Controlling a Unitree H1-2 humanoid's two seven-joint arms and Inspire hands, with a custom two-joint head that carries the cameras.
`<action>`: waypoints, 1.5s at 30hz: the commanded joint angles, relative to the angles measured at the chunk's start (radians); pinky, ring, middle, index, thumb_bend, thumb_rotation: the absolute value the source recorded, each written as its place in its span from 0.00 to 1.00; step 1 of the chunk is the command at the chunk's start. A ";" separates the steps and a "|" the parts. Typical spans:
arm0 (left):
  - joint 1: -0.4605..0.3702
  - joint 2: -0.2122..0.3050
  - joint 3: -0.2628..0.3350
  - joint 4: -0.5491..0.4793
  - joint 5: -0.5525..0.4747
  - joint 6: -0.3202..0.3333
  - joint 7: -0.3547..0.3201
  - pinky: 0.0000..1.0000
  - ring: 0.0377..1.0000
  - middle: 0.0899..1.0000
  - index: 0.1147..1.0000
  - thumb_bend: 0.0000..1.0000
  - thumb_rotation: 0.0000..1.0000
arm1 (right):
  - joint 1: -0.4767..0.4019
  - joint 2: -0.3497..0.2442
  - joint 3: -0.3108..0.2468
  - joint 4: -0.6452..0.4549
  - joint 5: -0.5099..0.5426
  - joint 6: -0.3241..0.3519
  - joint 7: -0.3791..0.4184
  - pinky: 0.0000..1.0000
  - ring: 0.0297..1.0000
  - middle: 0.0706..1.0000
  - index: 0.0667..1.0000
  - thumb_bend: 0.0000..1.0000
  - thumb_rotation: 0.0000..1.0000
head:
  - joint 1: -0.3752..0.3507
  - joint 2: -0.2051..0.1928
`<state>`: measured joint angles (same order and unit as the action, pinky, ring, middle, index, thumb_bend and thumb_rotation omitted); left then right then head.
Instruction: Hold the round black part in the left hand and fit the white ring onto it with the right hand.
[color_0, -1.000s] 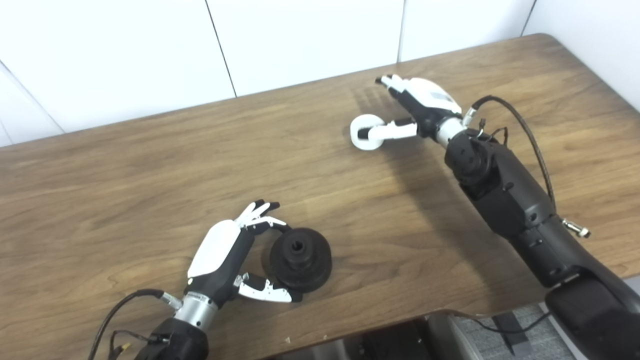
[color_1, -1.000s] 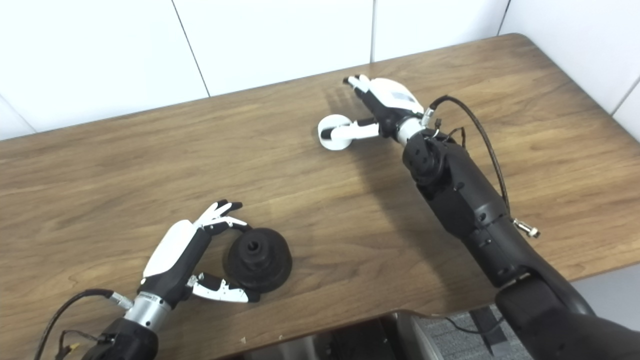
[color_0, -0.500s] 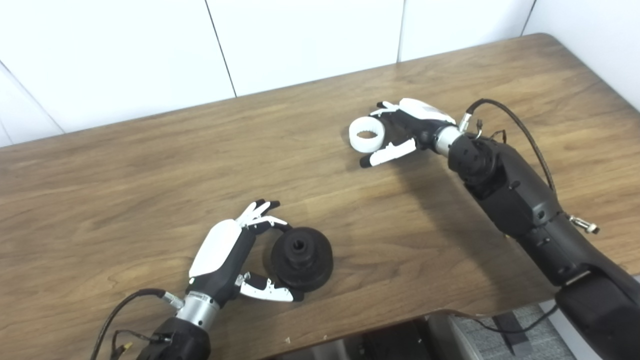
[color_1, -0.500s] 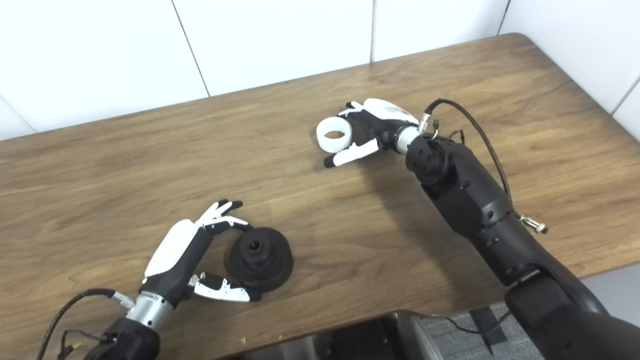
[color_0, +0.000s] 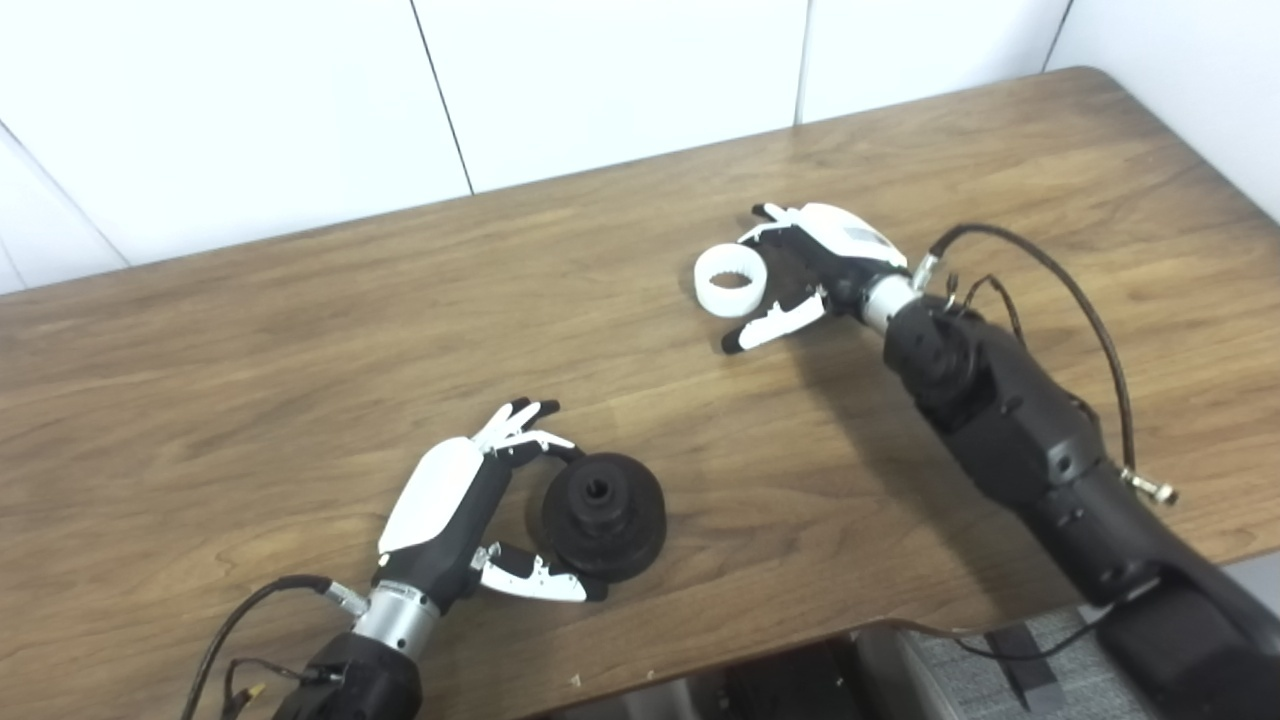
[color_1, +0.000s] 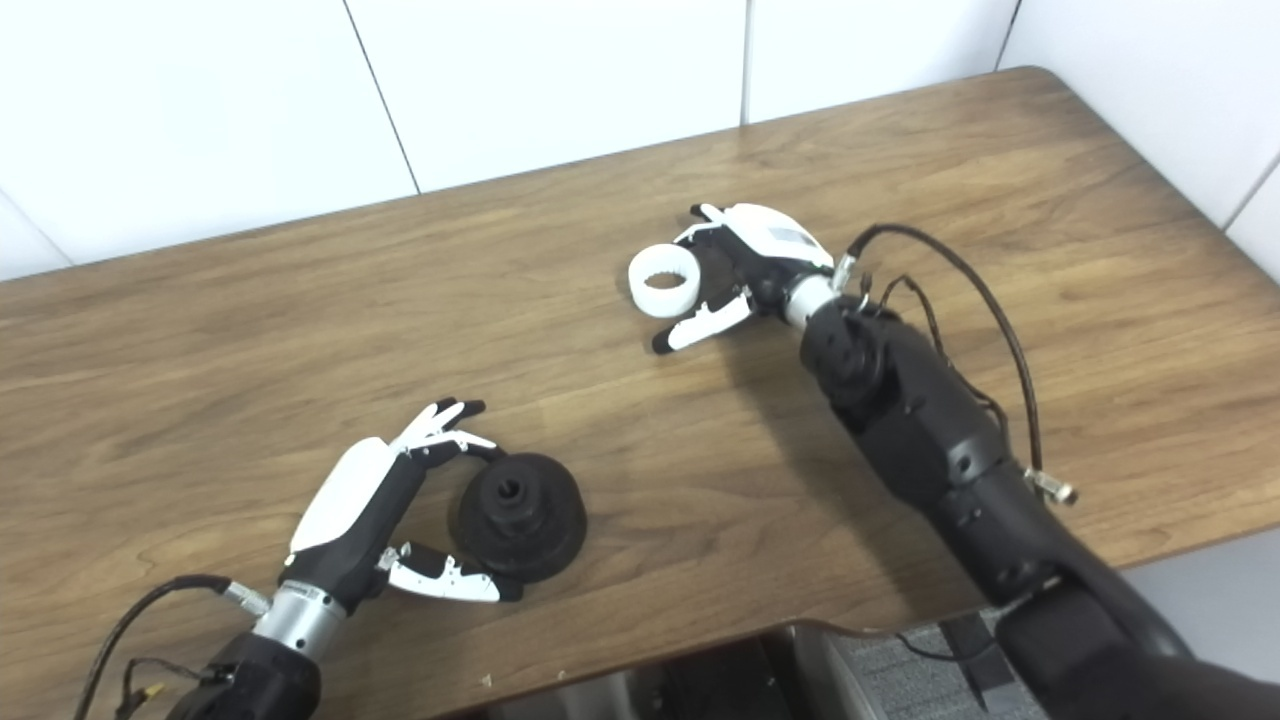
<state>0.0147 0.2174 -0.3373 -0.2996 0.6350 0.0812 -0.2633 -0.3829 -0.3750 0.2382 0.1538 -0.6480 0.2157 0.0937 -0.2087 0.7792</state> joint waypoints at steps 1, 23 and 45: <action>-0.023 0.003 0.005 -0.031 0.016 0.000 0.004 0.95 0.99 0.93 0.55 0.87 0.19 | -0.012 0.027 -0.012 0.008 -0.008 -0.056 -0.094 0.94 0.94 0.90 0.63 0.84 0.32 | 0.001 0.000; -0.020 -0.013 0.007 -0.038 0.026 0.013 -0.003 0.94 0.99 0.93 0.54 0.87 0.19 | 0.089 0.140 -0.030 0.095 -0.001 -0.171 -0.381 0.95 0.89 0.79 0.45 0.51 0.14 | 0.021 0.017; -0.033 -0.048 -0.013 -0.032 0.070 0.043 -0.008 0.95 0.99 0.94 0.54 0.87 0.21 | 0.216 0.147 -0.080 -0.338 0.081 -0.170 -0.259 0.78 0.86 0.77 0.45 0.52 0.14 | 0.154 0.046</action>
<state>0.0112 0.1713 -0.3456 -0.3105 0.6889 0.1329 -0.2836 -0.1322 -0.2286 0.1717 -0.1145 -0.5806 0.0630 -0.1727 -0.0538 0.8237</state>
